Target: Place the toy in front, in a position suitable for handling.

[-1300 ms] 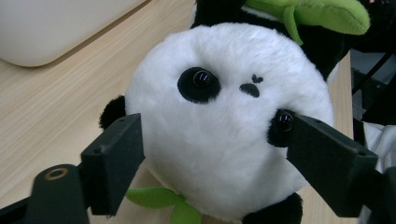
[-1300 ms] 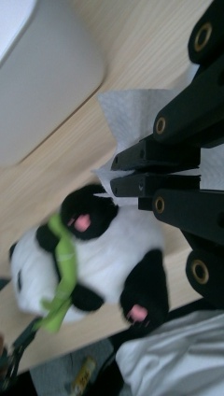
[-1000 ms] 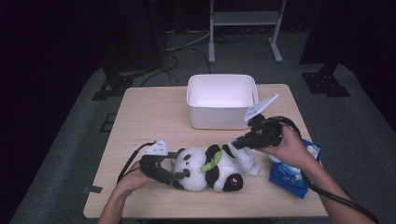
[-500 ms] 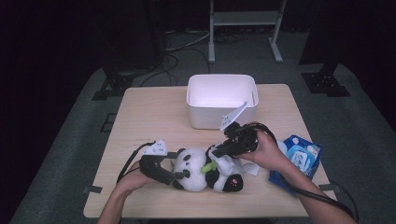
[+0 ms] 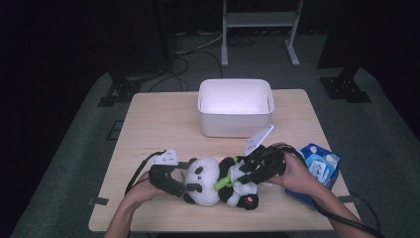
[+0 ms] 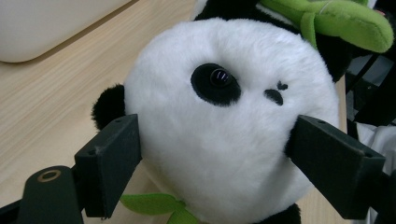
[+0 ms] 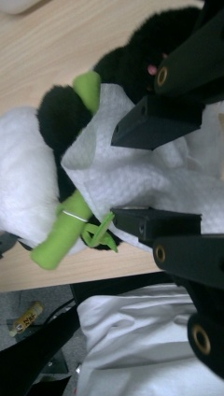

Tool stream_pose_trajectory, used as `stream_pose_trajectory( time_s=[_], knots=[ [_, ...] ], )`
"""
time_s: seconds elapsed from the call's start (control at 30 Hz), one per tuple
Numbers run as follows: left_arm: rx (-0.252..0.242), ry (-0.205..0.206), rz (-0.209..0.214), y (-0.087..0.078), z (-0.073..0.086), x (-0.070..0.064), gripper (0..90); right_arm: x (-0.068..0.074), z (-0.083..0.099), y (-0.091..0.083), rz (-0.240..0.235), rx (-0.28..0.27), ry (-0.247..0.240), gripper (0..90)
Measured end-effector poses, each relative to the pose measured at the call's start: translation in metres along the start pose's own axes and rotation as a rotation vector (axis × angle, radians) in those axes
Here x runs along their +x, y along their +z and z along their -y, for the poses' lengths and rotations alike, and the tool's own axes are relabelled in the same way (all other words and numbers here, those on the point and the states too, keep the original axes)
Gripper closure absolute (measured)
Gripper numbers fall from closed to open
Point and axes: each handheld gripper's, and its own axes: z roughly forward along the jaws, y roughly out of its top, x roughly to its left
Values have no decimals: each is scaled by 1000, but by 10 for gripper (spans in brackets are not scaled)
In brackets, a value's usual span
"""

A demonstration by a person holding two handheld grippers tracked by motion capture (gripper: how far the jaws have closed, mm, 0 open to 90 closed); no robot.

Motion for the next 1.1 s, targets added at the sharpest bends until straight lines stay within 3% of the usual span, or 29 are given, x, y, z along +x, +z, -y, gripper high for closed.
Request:
stream_pose_trajectory(
  time_s=[0.2,0.23,0.43,0.67,0.73,0.97,1.1],
  knots=[
    [0,-10,3,1,0,0,151,6,6,4,15,27,-38,467],
    [1,-13,6,1,0,0,150,9,7,8,37,44,-65,449],
    [4,-15,13,2,1,0,151,13,10,16,55,65,-87,450],
    [-2,-22,23,3,3,1,153,18,6,20,116,98,-59,625],
    [-4,-20,24,3,4,1,153,18,4,15,114,102,-61,731],
    [-4,-24,25,4,3,0,153,16,-1,1,101,66,-57,780],
    [0,-23,27,7,3,-1,153,13,-10,-10,118,34,-50,779]
  ],
)
